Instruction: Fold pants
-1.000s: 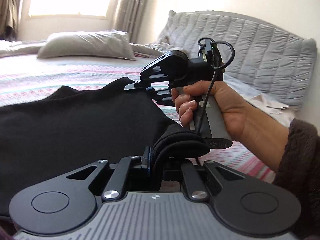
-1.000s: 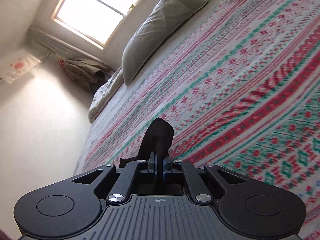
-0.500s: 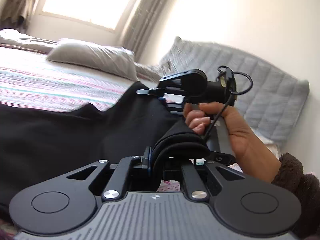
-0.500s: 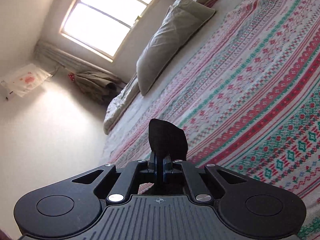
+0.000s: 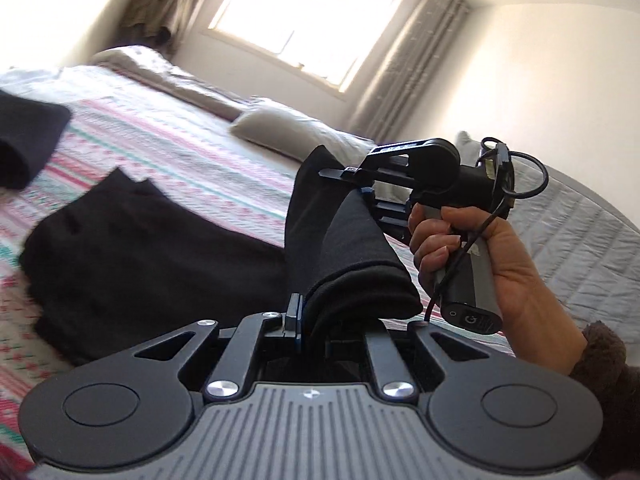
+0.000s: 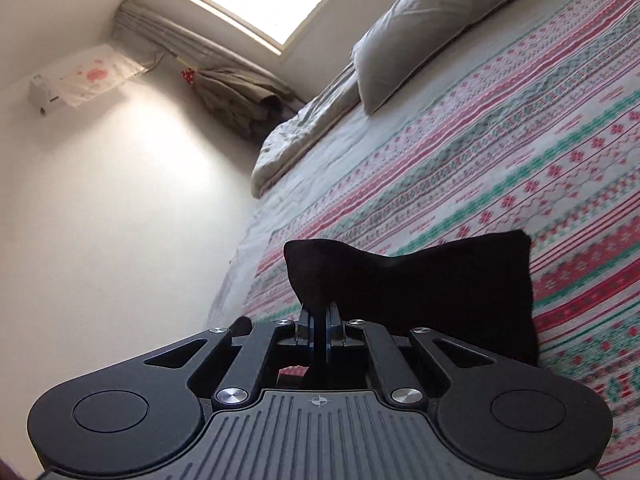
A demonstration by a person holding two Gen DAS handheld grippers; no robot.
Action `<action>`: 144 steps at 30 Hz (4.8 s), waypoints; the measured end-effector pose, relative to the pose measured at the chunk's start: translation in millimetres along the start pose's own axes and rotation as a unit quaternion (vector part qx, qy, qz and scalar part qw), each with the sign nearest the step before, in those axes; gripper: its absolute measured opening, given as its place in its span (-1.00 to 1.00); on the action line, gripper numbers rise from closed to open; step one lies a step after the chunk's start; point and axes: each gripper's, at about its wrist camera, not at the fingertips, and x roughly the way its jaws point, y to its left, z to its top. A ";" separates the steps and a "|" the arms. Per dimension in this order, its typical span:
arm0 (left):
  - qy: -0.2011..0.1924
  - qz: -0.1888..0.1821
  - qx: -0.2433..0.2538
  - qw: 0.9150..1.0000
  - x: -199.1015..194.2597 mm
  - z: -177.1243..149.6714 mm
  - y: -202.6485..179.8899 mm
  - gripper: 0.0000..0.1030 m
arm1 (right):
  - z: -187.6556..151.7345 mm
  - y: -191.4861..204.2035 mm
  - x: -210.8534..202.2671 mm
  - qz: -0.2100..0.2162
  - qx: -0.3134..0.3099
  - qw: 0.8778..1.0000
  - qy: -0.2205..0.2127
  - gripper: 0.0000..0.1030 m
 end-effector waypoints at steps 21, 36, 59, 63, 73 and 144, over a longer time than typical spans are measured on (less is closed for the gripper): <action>0.001 0.158 -0.114 0.981 -24.7 19.0 66.5 -0.30 | -60.5 51.1 137.4 -0.027 -0.010 0.996 0.088 -0.62; 0.034 0.165 0.036 0.985 -14.7 63.3 73.7 0.68 | -36.7 22.9 60.3 -0.061 -0.071 0.994 0.056 0.29; 0.192 -0.104 -0.194 0.956 64.0 93.7 218.4 1.00 | -74.9 -69.0 -23.0 0.029 -0.110 0.984 0.138 0.78; 0.189 -0.128 -0.163 0.960 61.4 88.6 214.8 1.00 | -74.9 -65.0 -14.1 0.033 -0.125 0.983 0.130 0.80; 0.183 -0.134 -0.104 0.968 75.7 85.0 193.6 1.00 | -90.8 -36.5 9.4 0.014 -0.213 0.970 0.115 0.93; 0.228 -0.066 0.015 0.971 190.2 57.4 5.7 0.45 | -16.1 -155.8 -122.9 -0.112 0.022 0.992 0.055 -0.15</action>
